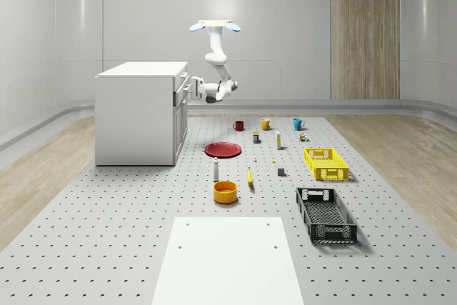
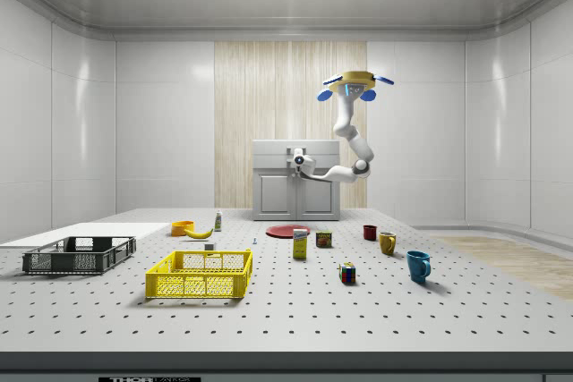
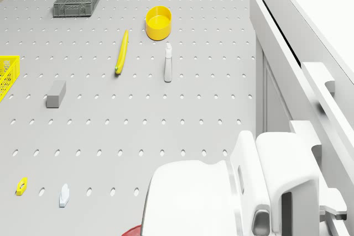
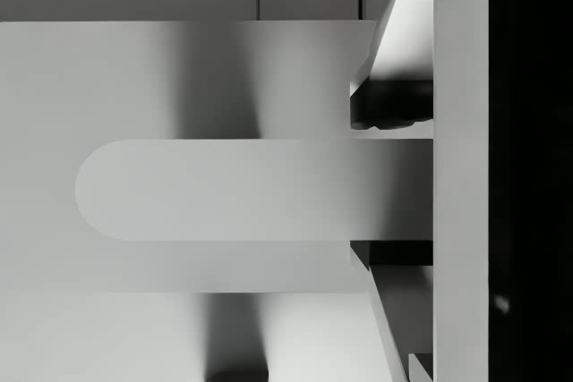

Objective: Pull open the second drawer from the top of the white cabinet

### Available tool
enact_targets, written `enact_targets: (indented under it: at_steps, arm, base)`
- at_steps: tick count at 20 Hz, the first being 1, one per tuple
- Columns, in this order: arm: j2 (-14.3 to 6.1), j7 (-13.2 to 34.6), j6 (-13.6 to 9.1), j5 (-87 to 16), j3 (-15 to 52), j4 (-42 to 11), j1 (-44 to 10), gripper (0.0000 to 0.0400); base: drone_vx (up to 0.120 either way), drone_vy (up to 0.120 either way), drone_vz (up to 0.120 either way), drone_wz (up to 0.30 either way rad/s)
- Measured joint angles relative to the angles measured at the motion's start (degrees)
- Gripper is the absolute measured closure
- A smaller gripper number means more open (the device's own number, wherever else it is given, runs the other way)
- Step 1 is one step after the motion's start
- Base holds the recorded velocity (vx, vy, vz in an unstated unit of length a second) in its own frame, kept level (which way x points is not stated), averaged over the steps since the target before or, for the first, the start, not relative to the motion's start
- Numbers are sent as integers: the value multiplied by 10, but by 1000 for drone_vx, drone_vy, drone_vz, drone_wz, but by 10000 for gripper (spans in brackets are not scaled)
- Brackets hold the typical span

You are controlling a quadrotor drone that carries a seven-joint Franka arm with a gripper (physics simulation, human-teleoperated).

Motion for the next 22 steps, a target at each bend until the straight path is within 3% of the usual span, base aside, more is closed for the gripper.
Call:
enact_targets:
  at_steps: [9,11,13,18,19,22]
  arm:
    - [-17,16,-37,-41,-23,-3,-29,247]
    - [-12,-15,-47,-39,-31,-8,-35,262]
    - [-15,-6,-52,-43,-33,-7,-40,277]
    - [-20,19,-61,-55,-38,-4,-48,258]
    - [-14,-16,-67,-52,-43,-9,-50,251]
    - [-21,9,-80,-66,-50,-5,-59,275]
  base:
    - [0,0,0,0]
    - [0,0,0,0]
    - [0,0,0,0]
    - [0,0,0,0]
    - [0,0,0,0]
    - [0,0,0,0]
